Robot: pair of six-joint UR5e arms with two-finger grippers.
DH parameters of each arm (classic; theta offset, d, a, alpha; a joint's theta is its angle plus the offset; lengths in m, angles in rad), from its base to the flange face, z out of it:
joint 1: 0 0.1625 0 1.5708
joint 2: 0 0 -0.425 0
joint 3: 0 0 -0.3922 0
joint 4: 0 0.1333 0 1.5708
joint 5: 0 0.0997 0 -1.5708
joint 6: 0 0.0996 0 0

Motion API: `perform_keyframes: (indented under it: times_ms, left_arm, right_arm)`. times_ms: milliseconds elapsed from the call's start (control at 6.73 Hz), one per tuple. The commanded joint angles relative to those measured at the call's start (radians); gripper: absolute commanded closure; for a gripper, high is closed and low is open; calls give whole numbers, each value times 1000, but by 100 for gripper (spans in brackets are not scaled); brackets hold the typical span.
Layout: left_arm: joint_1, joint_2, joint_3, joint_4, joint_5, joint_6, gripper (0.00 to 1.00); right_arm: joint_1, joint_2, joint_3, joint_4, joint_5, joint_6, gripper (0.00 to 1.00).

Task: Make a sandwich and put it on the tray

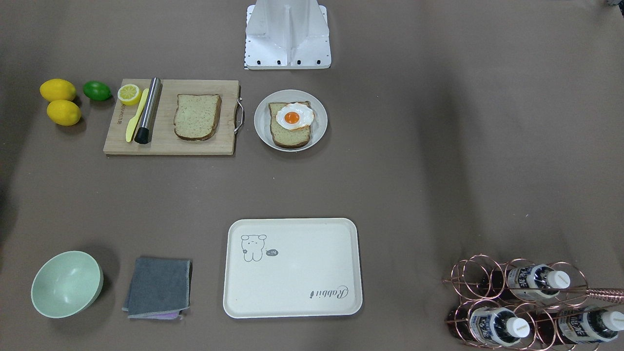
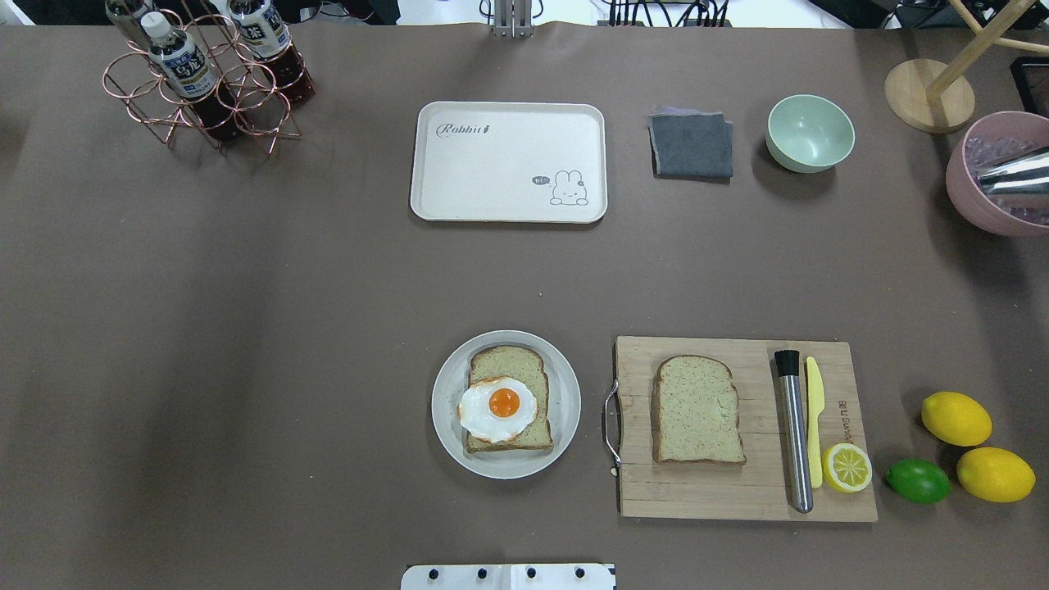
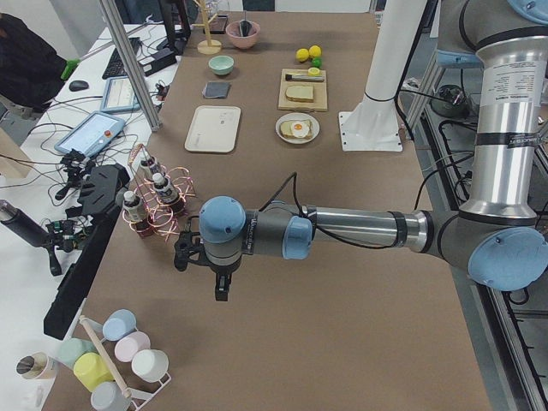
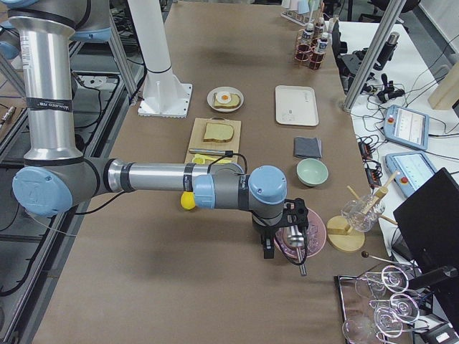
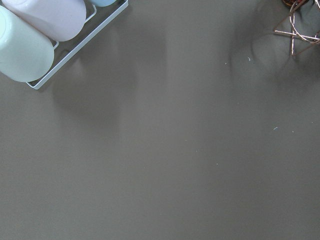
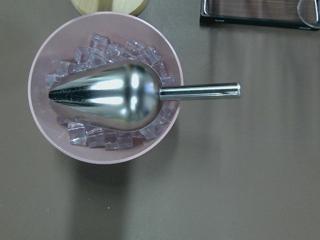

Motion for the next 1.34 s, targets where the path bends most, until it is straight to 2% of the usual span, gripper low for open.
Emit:
perform_keyframes:
  times_ms: [0, 297, 446, 891, 1188]
  left_arm:
    - [0, -5, -7, 0, -4, -1, 2]
    - [3, -11, -22, -5, -17, -9, 2]
    - [11, -14, -34, -38, -86, -53, 2]
    - [170, -18, -131, -239, -79, -430, 2]
    - [309, -25, -163, -389, -46, -670, 2]
  right_arm:
    - [0, -1, 0, 0, 0, -1, 0]
    - [-8, -2, 9, 2, 26, 3, 0]
    - [-30, -2, 18, 3, 64, 6, 0]
    - [-107, -4, 108, 2, 71, 66, 0]
    - [-258, -1, 258, 19, 72, 333, 0]
